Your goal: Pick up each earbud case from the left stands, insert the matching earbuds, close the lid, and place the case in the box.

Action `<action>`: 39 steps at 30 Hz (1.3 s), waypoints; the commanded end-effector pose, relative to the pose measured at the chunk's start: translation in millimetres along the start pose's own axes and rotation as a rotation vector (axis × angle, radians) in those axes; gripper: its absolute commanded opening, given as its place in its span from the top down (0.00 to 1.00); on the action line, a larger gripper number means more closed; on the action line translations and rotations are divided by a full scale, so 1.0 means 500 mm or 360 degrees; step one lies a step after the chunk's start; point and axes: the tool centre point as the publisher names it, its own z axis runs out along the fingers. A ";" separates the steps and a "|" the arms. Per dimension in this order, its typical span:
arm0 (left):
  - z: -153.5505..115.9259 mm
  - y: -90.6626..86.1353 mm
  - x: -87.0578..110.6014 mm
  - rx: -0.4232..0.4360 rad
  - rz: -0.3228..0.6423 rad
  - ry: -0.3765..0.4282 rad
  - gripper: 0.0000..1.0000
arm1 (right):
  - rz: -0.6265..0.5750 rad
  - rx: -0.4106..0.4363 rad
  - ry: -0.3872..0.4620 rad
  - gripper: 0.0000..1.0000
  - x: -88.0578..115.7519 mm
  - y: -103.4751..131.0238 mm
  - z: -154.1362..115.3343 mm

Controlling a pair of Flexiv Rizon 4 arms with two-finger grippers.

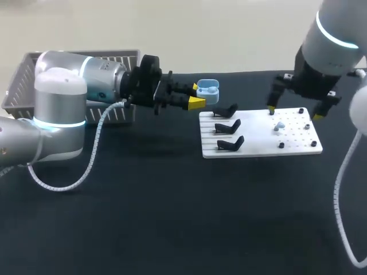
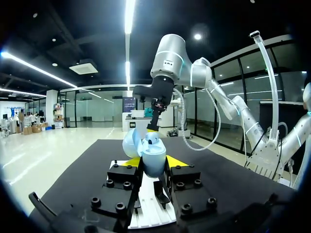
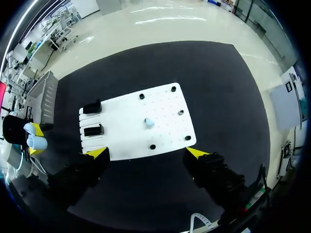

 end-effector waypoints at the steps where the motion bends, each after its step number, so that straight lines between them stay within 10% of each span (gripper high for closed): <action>1: 0.000 0.000 0.001 -0.0001 0.0002 0.0000 1.00 | -0.0005 -0.0002 0.0023 0.04 -0.011 0.010 0.022; 5: 0.000 0.000 0.001 -0.0001 0.0002 0.0000 1.00 | 0.0025 -0.0036 0.0071 0.48 -0.020 0.004 0.046; 39: 0.000 0.000 0.001 -0.0001 0.0002 0.0000 1.00 | 0.0030 -0.0112 0.0255 0.54 -0.036 -0.003 0.152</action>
